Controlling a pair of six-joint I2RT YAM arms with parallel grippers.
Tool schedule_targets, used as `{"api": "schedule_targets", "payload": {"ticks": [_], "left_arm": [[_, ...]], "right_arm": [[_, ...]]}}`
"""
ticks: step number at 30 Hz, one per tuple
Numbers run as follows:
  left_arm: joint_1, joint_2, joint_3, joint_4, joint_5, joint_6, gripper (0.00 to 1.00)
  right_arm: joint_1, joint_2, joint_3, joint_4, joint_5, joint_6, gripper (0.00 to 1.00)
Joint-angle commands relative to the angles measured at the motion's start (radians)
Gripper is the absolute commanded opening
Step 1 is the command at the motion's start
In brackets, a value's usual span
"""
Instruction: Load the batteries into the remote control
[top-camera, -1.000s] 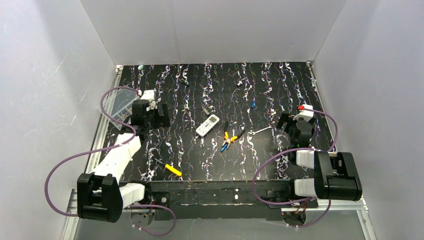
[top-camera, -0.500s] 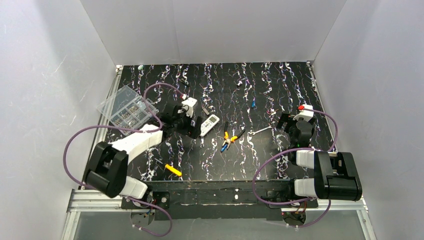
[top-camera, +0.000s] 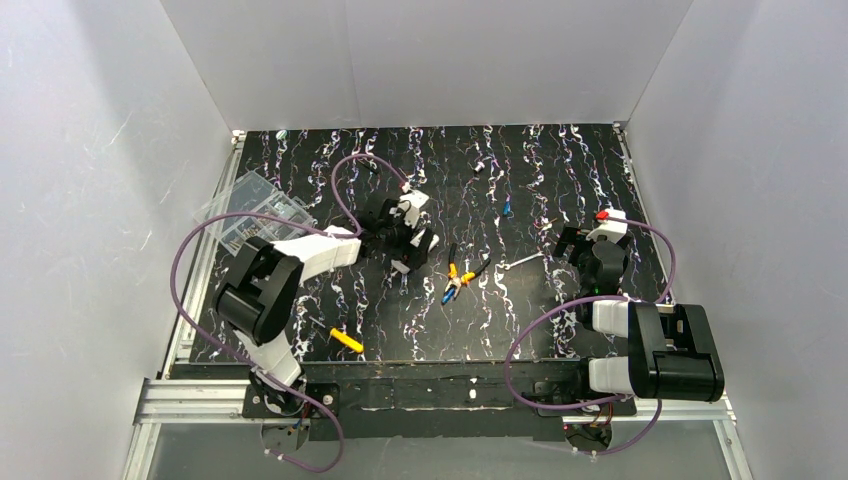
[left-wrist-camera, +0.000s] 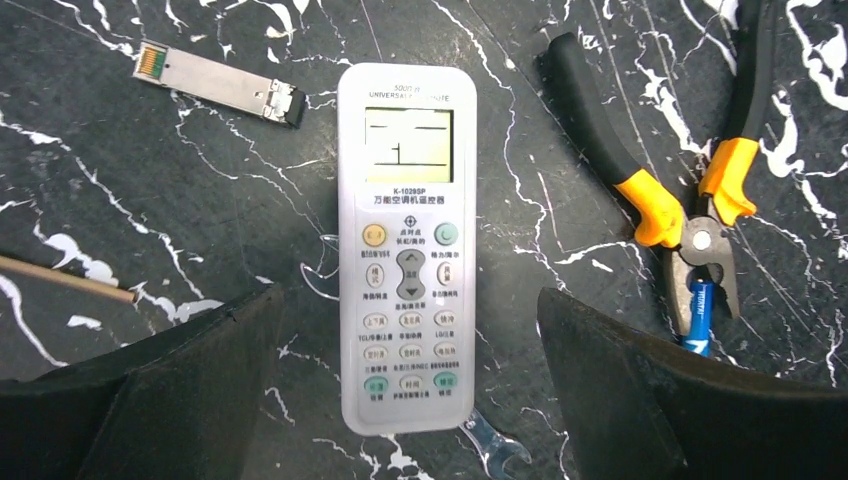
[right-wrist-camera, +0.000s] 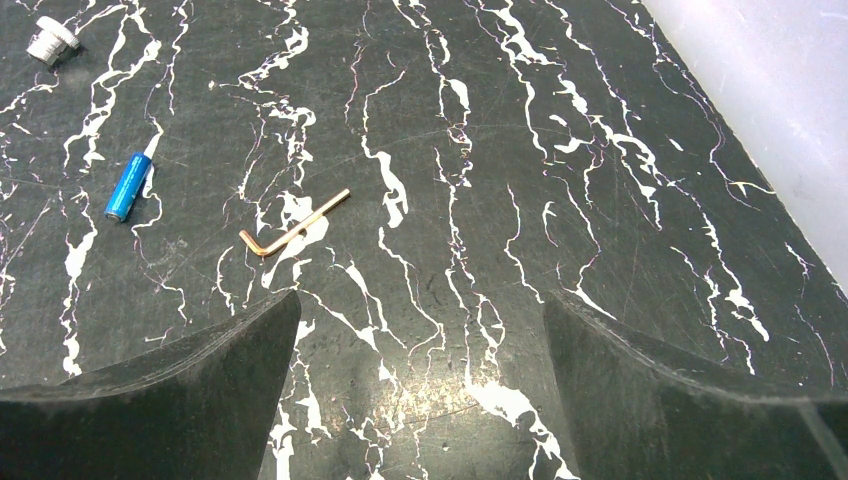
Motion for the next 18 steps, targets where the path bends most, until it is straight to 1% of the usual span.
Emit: {"api": "schedule_targets", "payload": {"ticks": [1, 8, 13, 18], "left_arm": [[-0.008, 0.039, 0.065, -0.059, 0.039, 0.042, 1.00], [-0.019, 0.106, 0.116, -0.105, 0.053, 0.076, 0.99], [-0.030, 0.128, 0.128, -0.126, 0.043, 0.093, 0.89], [-0.052, 0.153, 0.146, -0.157, -0.007, 0.151, 0.83]], "right_arm": [[-0.004, 0.002, 0.031, 0.050, 0.015, 0.009, 1.00], [-0.005, 0.001, 0.030, 0.050, 0.014, 0.009, 1.00], [-0.004, 0.002, 0.030, 0.050, 0.015, 0.010, 1.00], [-0.006, 0.001, 0.031, 0.050, 0.014, 0.010, 1.00]]}}
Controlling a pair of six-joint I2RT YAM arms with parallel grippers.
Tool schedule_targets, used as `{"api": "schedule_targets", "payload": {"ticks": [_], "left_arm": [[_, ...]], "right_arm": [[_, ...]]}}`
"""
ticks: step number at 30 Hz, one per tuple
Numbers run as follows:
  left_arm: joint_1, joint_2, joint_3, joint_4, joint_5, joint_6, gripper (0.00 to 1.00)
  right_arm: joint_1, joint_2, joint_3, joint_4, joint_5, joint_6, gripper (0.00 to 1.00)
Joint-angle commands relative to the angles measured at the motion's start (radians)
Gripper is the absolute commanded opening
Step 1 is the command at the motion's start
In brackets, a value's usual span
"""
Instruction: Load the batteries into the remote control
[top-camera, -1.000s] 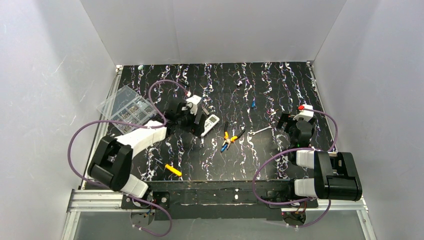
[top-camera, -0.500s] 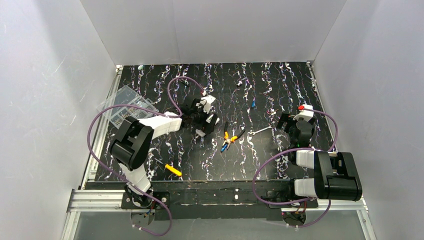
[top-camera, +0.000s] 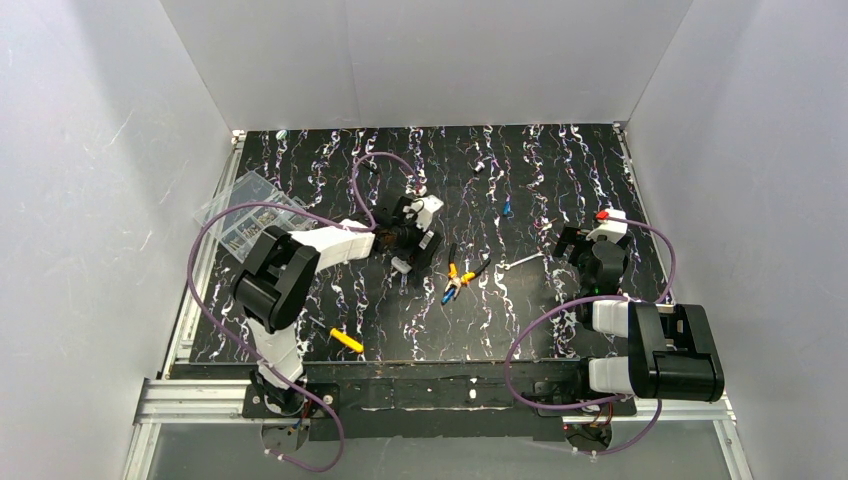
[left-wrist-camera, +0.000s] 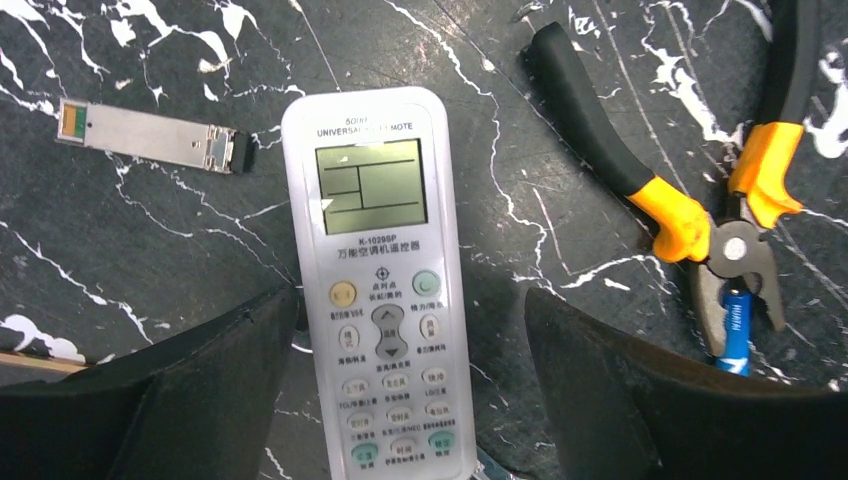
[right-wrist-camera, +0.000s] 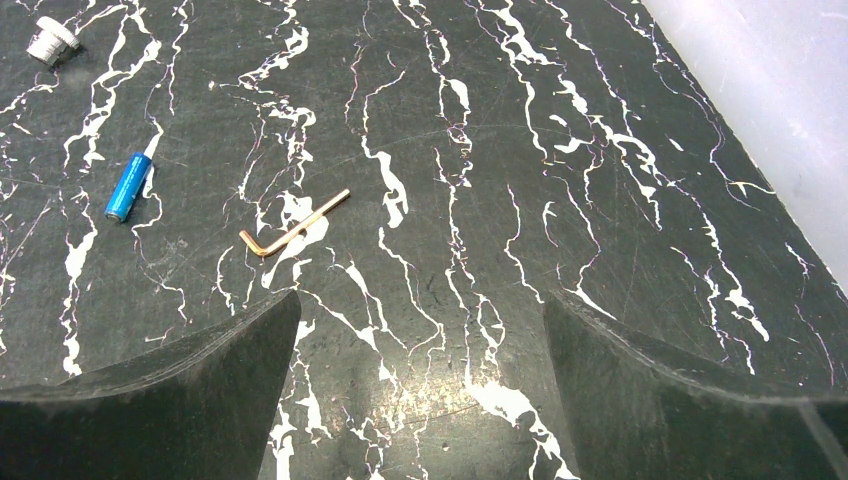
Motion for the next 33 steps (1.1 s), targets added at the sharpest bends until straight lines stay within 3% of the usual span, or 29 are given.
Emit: {"api": "schedule_targets", "payload": {"ticks": [1, 15, 18, 20, 22, 28, 33], "left_arm": [[-0.025, 0.038, 0.050, -0.099, -0.030, 0.071, 0.82], [-0.041, 0.071, 0.088, -0.138, -0.069, 0.071, 0.63], [-0.040, 0.071, 0.108, -0.170, -0.068, 0.064, 0.54], [-0.041, 0.065, 0.140, -0.227, -0.076, 0.044, 0.36], [-0.041, 0.053, 0.168, -0.262, -0.080, 0.034, 0.26], [-0.041, -0.026, 0.203, -0.290, -0.078, 0.006, 0.19], [-0.040, -0.147, 0.160, -0.247, -0.069, -0.067, 0.05]], "right_arm": [[-0.005, 0.001, 0.031, 0.050, 0.014, 0.009, 1.00], [-0.004, 0.001, 0.031, 0.050, 0.014, 0.009, 1.00], [-0.004, 0.001, 0.031, 0.050, 0.014, 0.009, 1.00], [-0.005, 0.001, 0.030, 0.050, 0.014, 0.009, 1.00], [-0.005, 0.001, 0.030, 0.050, 0.014, 0.009, 1.00], [-0.005, 0.000, 0.031, 0.050, 0.014, 0.010, 1.00], [-0.004, 0.001, 0.031, 0.050, 0.014, 0.006, 1.00]]}}
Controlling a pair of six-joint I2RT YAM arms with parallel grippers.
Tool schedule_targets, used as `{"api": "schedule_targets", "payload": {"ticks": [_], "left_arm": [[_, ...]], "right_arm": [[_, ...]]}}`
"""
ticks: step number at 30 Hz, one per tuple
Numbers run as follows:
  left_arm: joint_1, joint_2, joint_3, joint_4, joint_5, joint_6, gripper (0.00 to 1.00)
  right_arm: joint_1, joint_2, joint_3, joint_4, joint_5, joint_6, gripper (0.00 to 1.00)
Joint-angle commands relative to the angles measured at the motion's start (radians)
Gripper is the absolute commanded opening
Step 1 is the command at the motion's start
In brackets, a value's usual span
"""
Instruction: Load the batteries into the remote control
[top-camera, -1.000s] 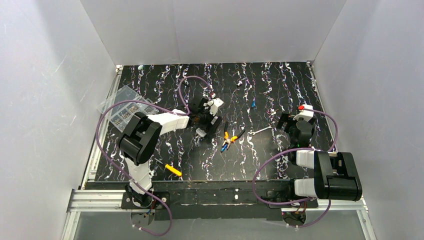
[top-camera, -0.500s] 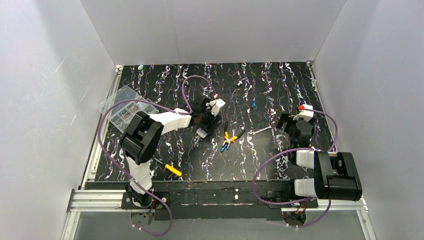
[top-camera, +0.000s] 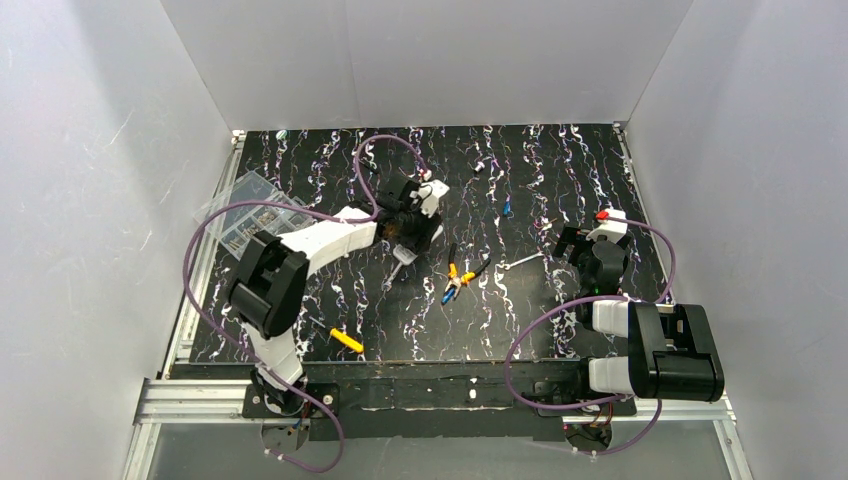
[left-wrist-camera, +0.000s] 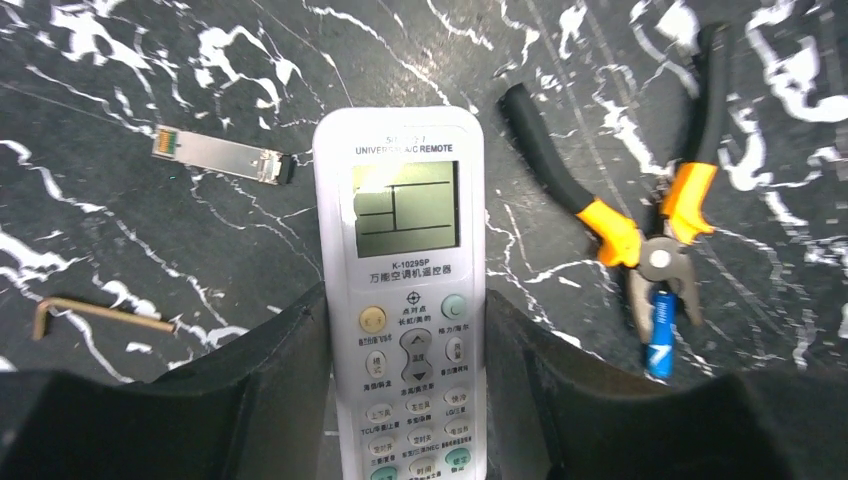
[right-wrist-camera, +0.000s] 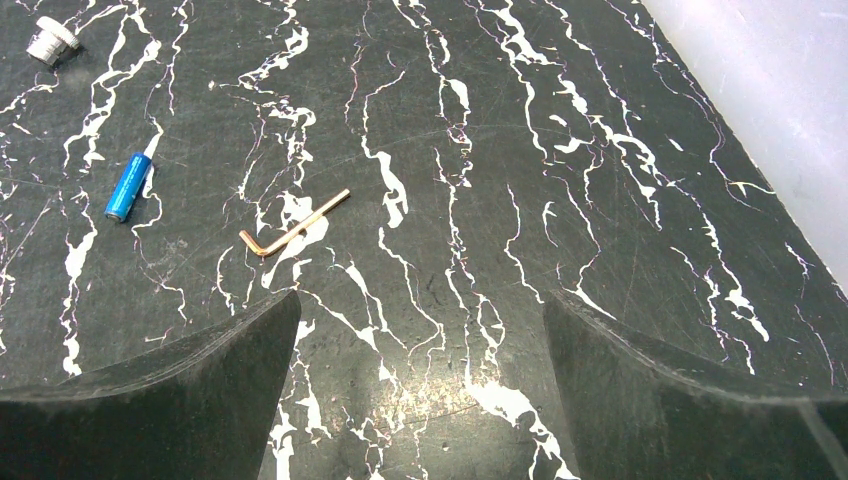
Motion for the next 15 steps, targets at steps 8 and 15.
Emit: {"api": "schedule_targets", "payload": {"ticks": [8, 15], "left_arm": [[-0.003, -0.314, -0.126, 0.045, 0.096, -0.221, 0.00], [-0.002, -0.464, -0.228, 0.051, 0.114, -0.290, 0.00]], "right_arm": [[-0.004, 0.000, 0.034, 0.045, 0.006, 0.008, 1.00], [0.005, -0.212, 0.221, -0.406, 0.023, 0.029, 1.00]]}}
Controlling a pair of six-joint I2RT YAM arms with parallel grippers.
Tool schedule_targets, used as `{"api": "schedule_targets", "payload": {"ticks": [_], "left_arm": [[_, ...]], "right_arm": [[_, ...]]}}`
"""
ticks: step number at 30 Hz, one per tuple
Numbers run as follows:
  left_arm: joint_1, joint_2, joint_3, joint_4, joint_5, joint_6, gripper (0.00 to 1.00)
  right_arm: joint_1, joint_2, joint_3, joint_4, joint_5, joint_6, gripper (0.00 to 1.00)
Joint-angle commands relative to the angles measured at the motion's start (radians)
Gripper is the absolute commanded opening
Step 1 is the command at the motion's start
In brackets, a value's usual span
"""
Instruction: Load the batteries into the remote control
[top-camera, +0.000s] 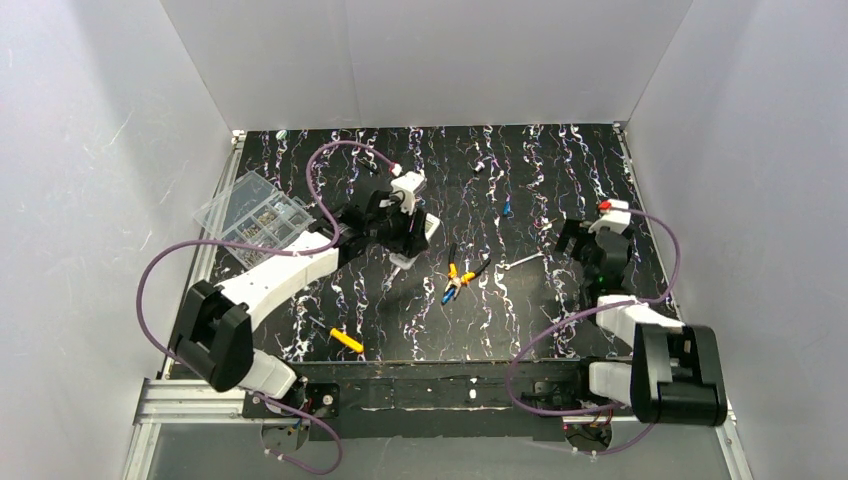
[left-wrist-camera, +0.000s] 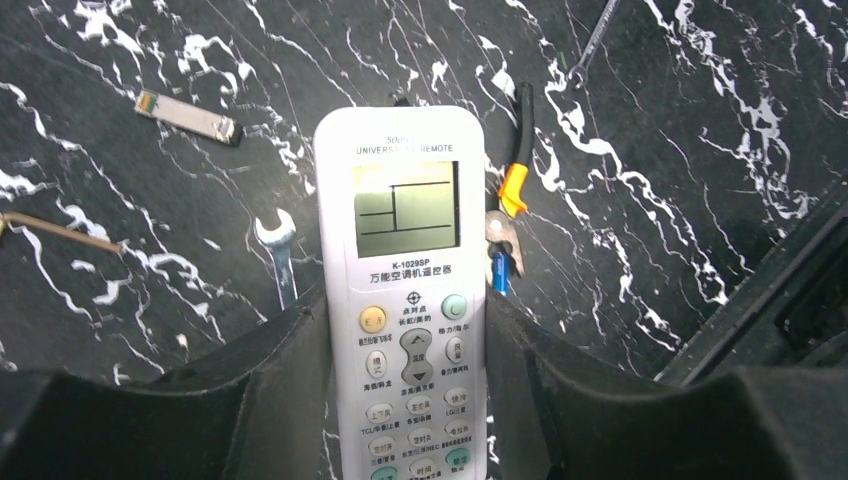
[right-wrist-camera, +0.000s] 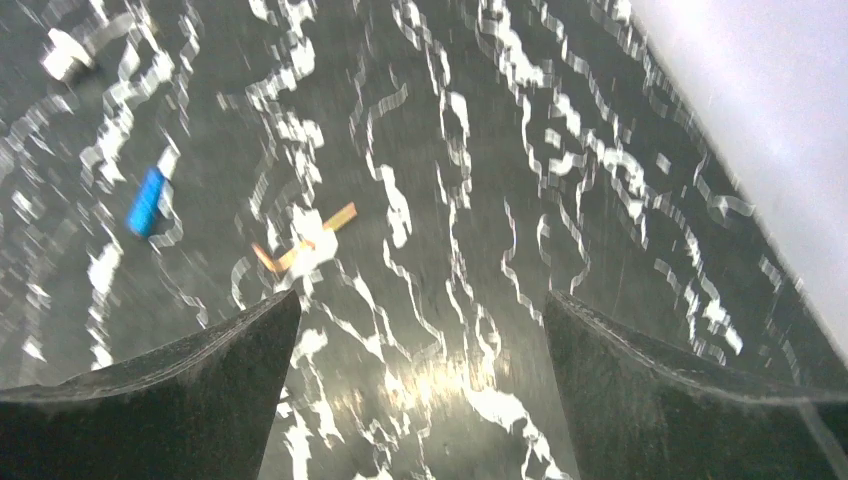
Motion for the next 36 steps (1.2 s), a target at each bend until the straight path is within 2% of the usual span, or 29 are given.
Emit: {"api": "schedule_targets", "payload": {"ticks": [1, 3, 7, 9, 10, 12, 16, 20, 23, 26, 31, 36], "left_arm": [[-0.002, -0.127, -0.067, -0.013, 0.036, -0.062, 0.00], [-0.003, -0.175, -0.100, -0.004, 0.038, -0.074, 0.00], [-0.002, -0.253, -0.151, 0.029, 0.096, -0.107, 0.04], [-0.002, -0.272, -0.160, 0.030, 0.151, -0.121, 0.04], [-0.002, -0.278, -0.163, 0.034, 0.185, -0.130, 0.03], [-0.002, -0.284, -0.166, 0.042, 0.261, -0.154, 0.00], [-0.002, -0.303, -0.194, 0.092, 0.357, -0.209, 0.00], [-0.002, -0.318, -0.231, 0.115, 0.384, -0.195, 0.00], [-0.002, -0.316, -0.229, 0.109, 0.418, -0.195, 0.00], [-0.003, -0.314, -0.225, 0.103, 0.455, -0.187, 0.00], [-0.003, -0.334, -0.258, 0.079, 0.407, -0.108, 0.00], [-0.003, -0.322, -0.256, 0.052, 0.394, -0.033, 0.00]], "right_arm": [[0.027, -0.184, 0.203, -0.292, 0.004, 0.063, 1.00], [0.031, -0.265, 0.233, -0.343, -0.110, 0.160, 1.00], [0.072, -0.313, 0.347, -0.546, -0.392, 0.305, 0.88], [0.139, -0.306, 0.404, -0.657, -0.424, 0.340, 0.82], [0.179, -0.303, 0.424, -0.694, -0.432, 0.340, 0.75], [0.266, -0.301, 0.445, -0.724, -0.469, 0.318, 0.70], [0.393, -0.337, 0.431, -0.690, -0.496, 0.341, 0.71], [0.423, -0.368, 0.390, -0.587, -0.552, 0.520, 0.77], [0.448, -0.371, 0.351, -0.488, -0.612, 0.557, 0.78], [0.454, -0.360, 0.366, -0.534, -0.601, 0.568, 0.80], [0.454, -0.283, 0.482, -0.779, -0.567, 0.673, 0.80], [0.458, -0.242, 0.428, -0.633, -0.663, 0.872, 0.79]]}}
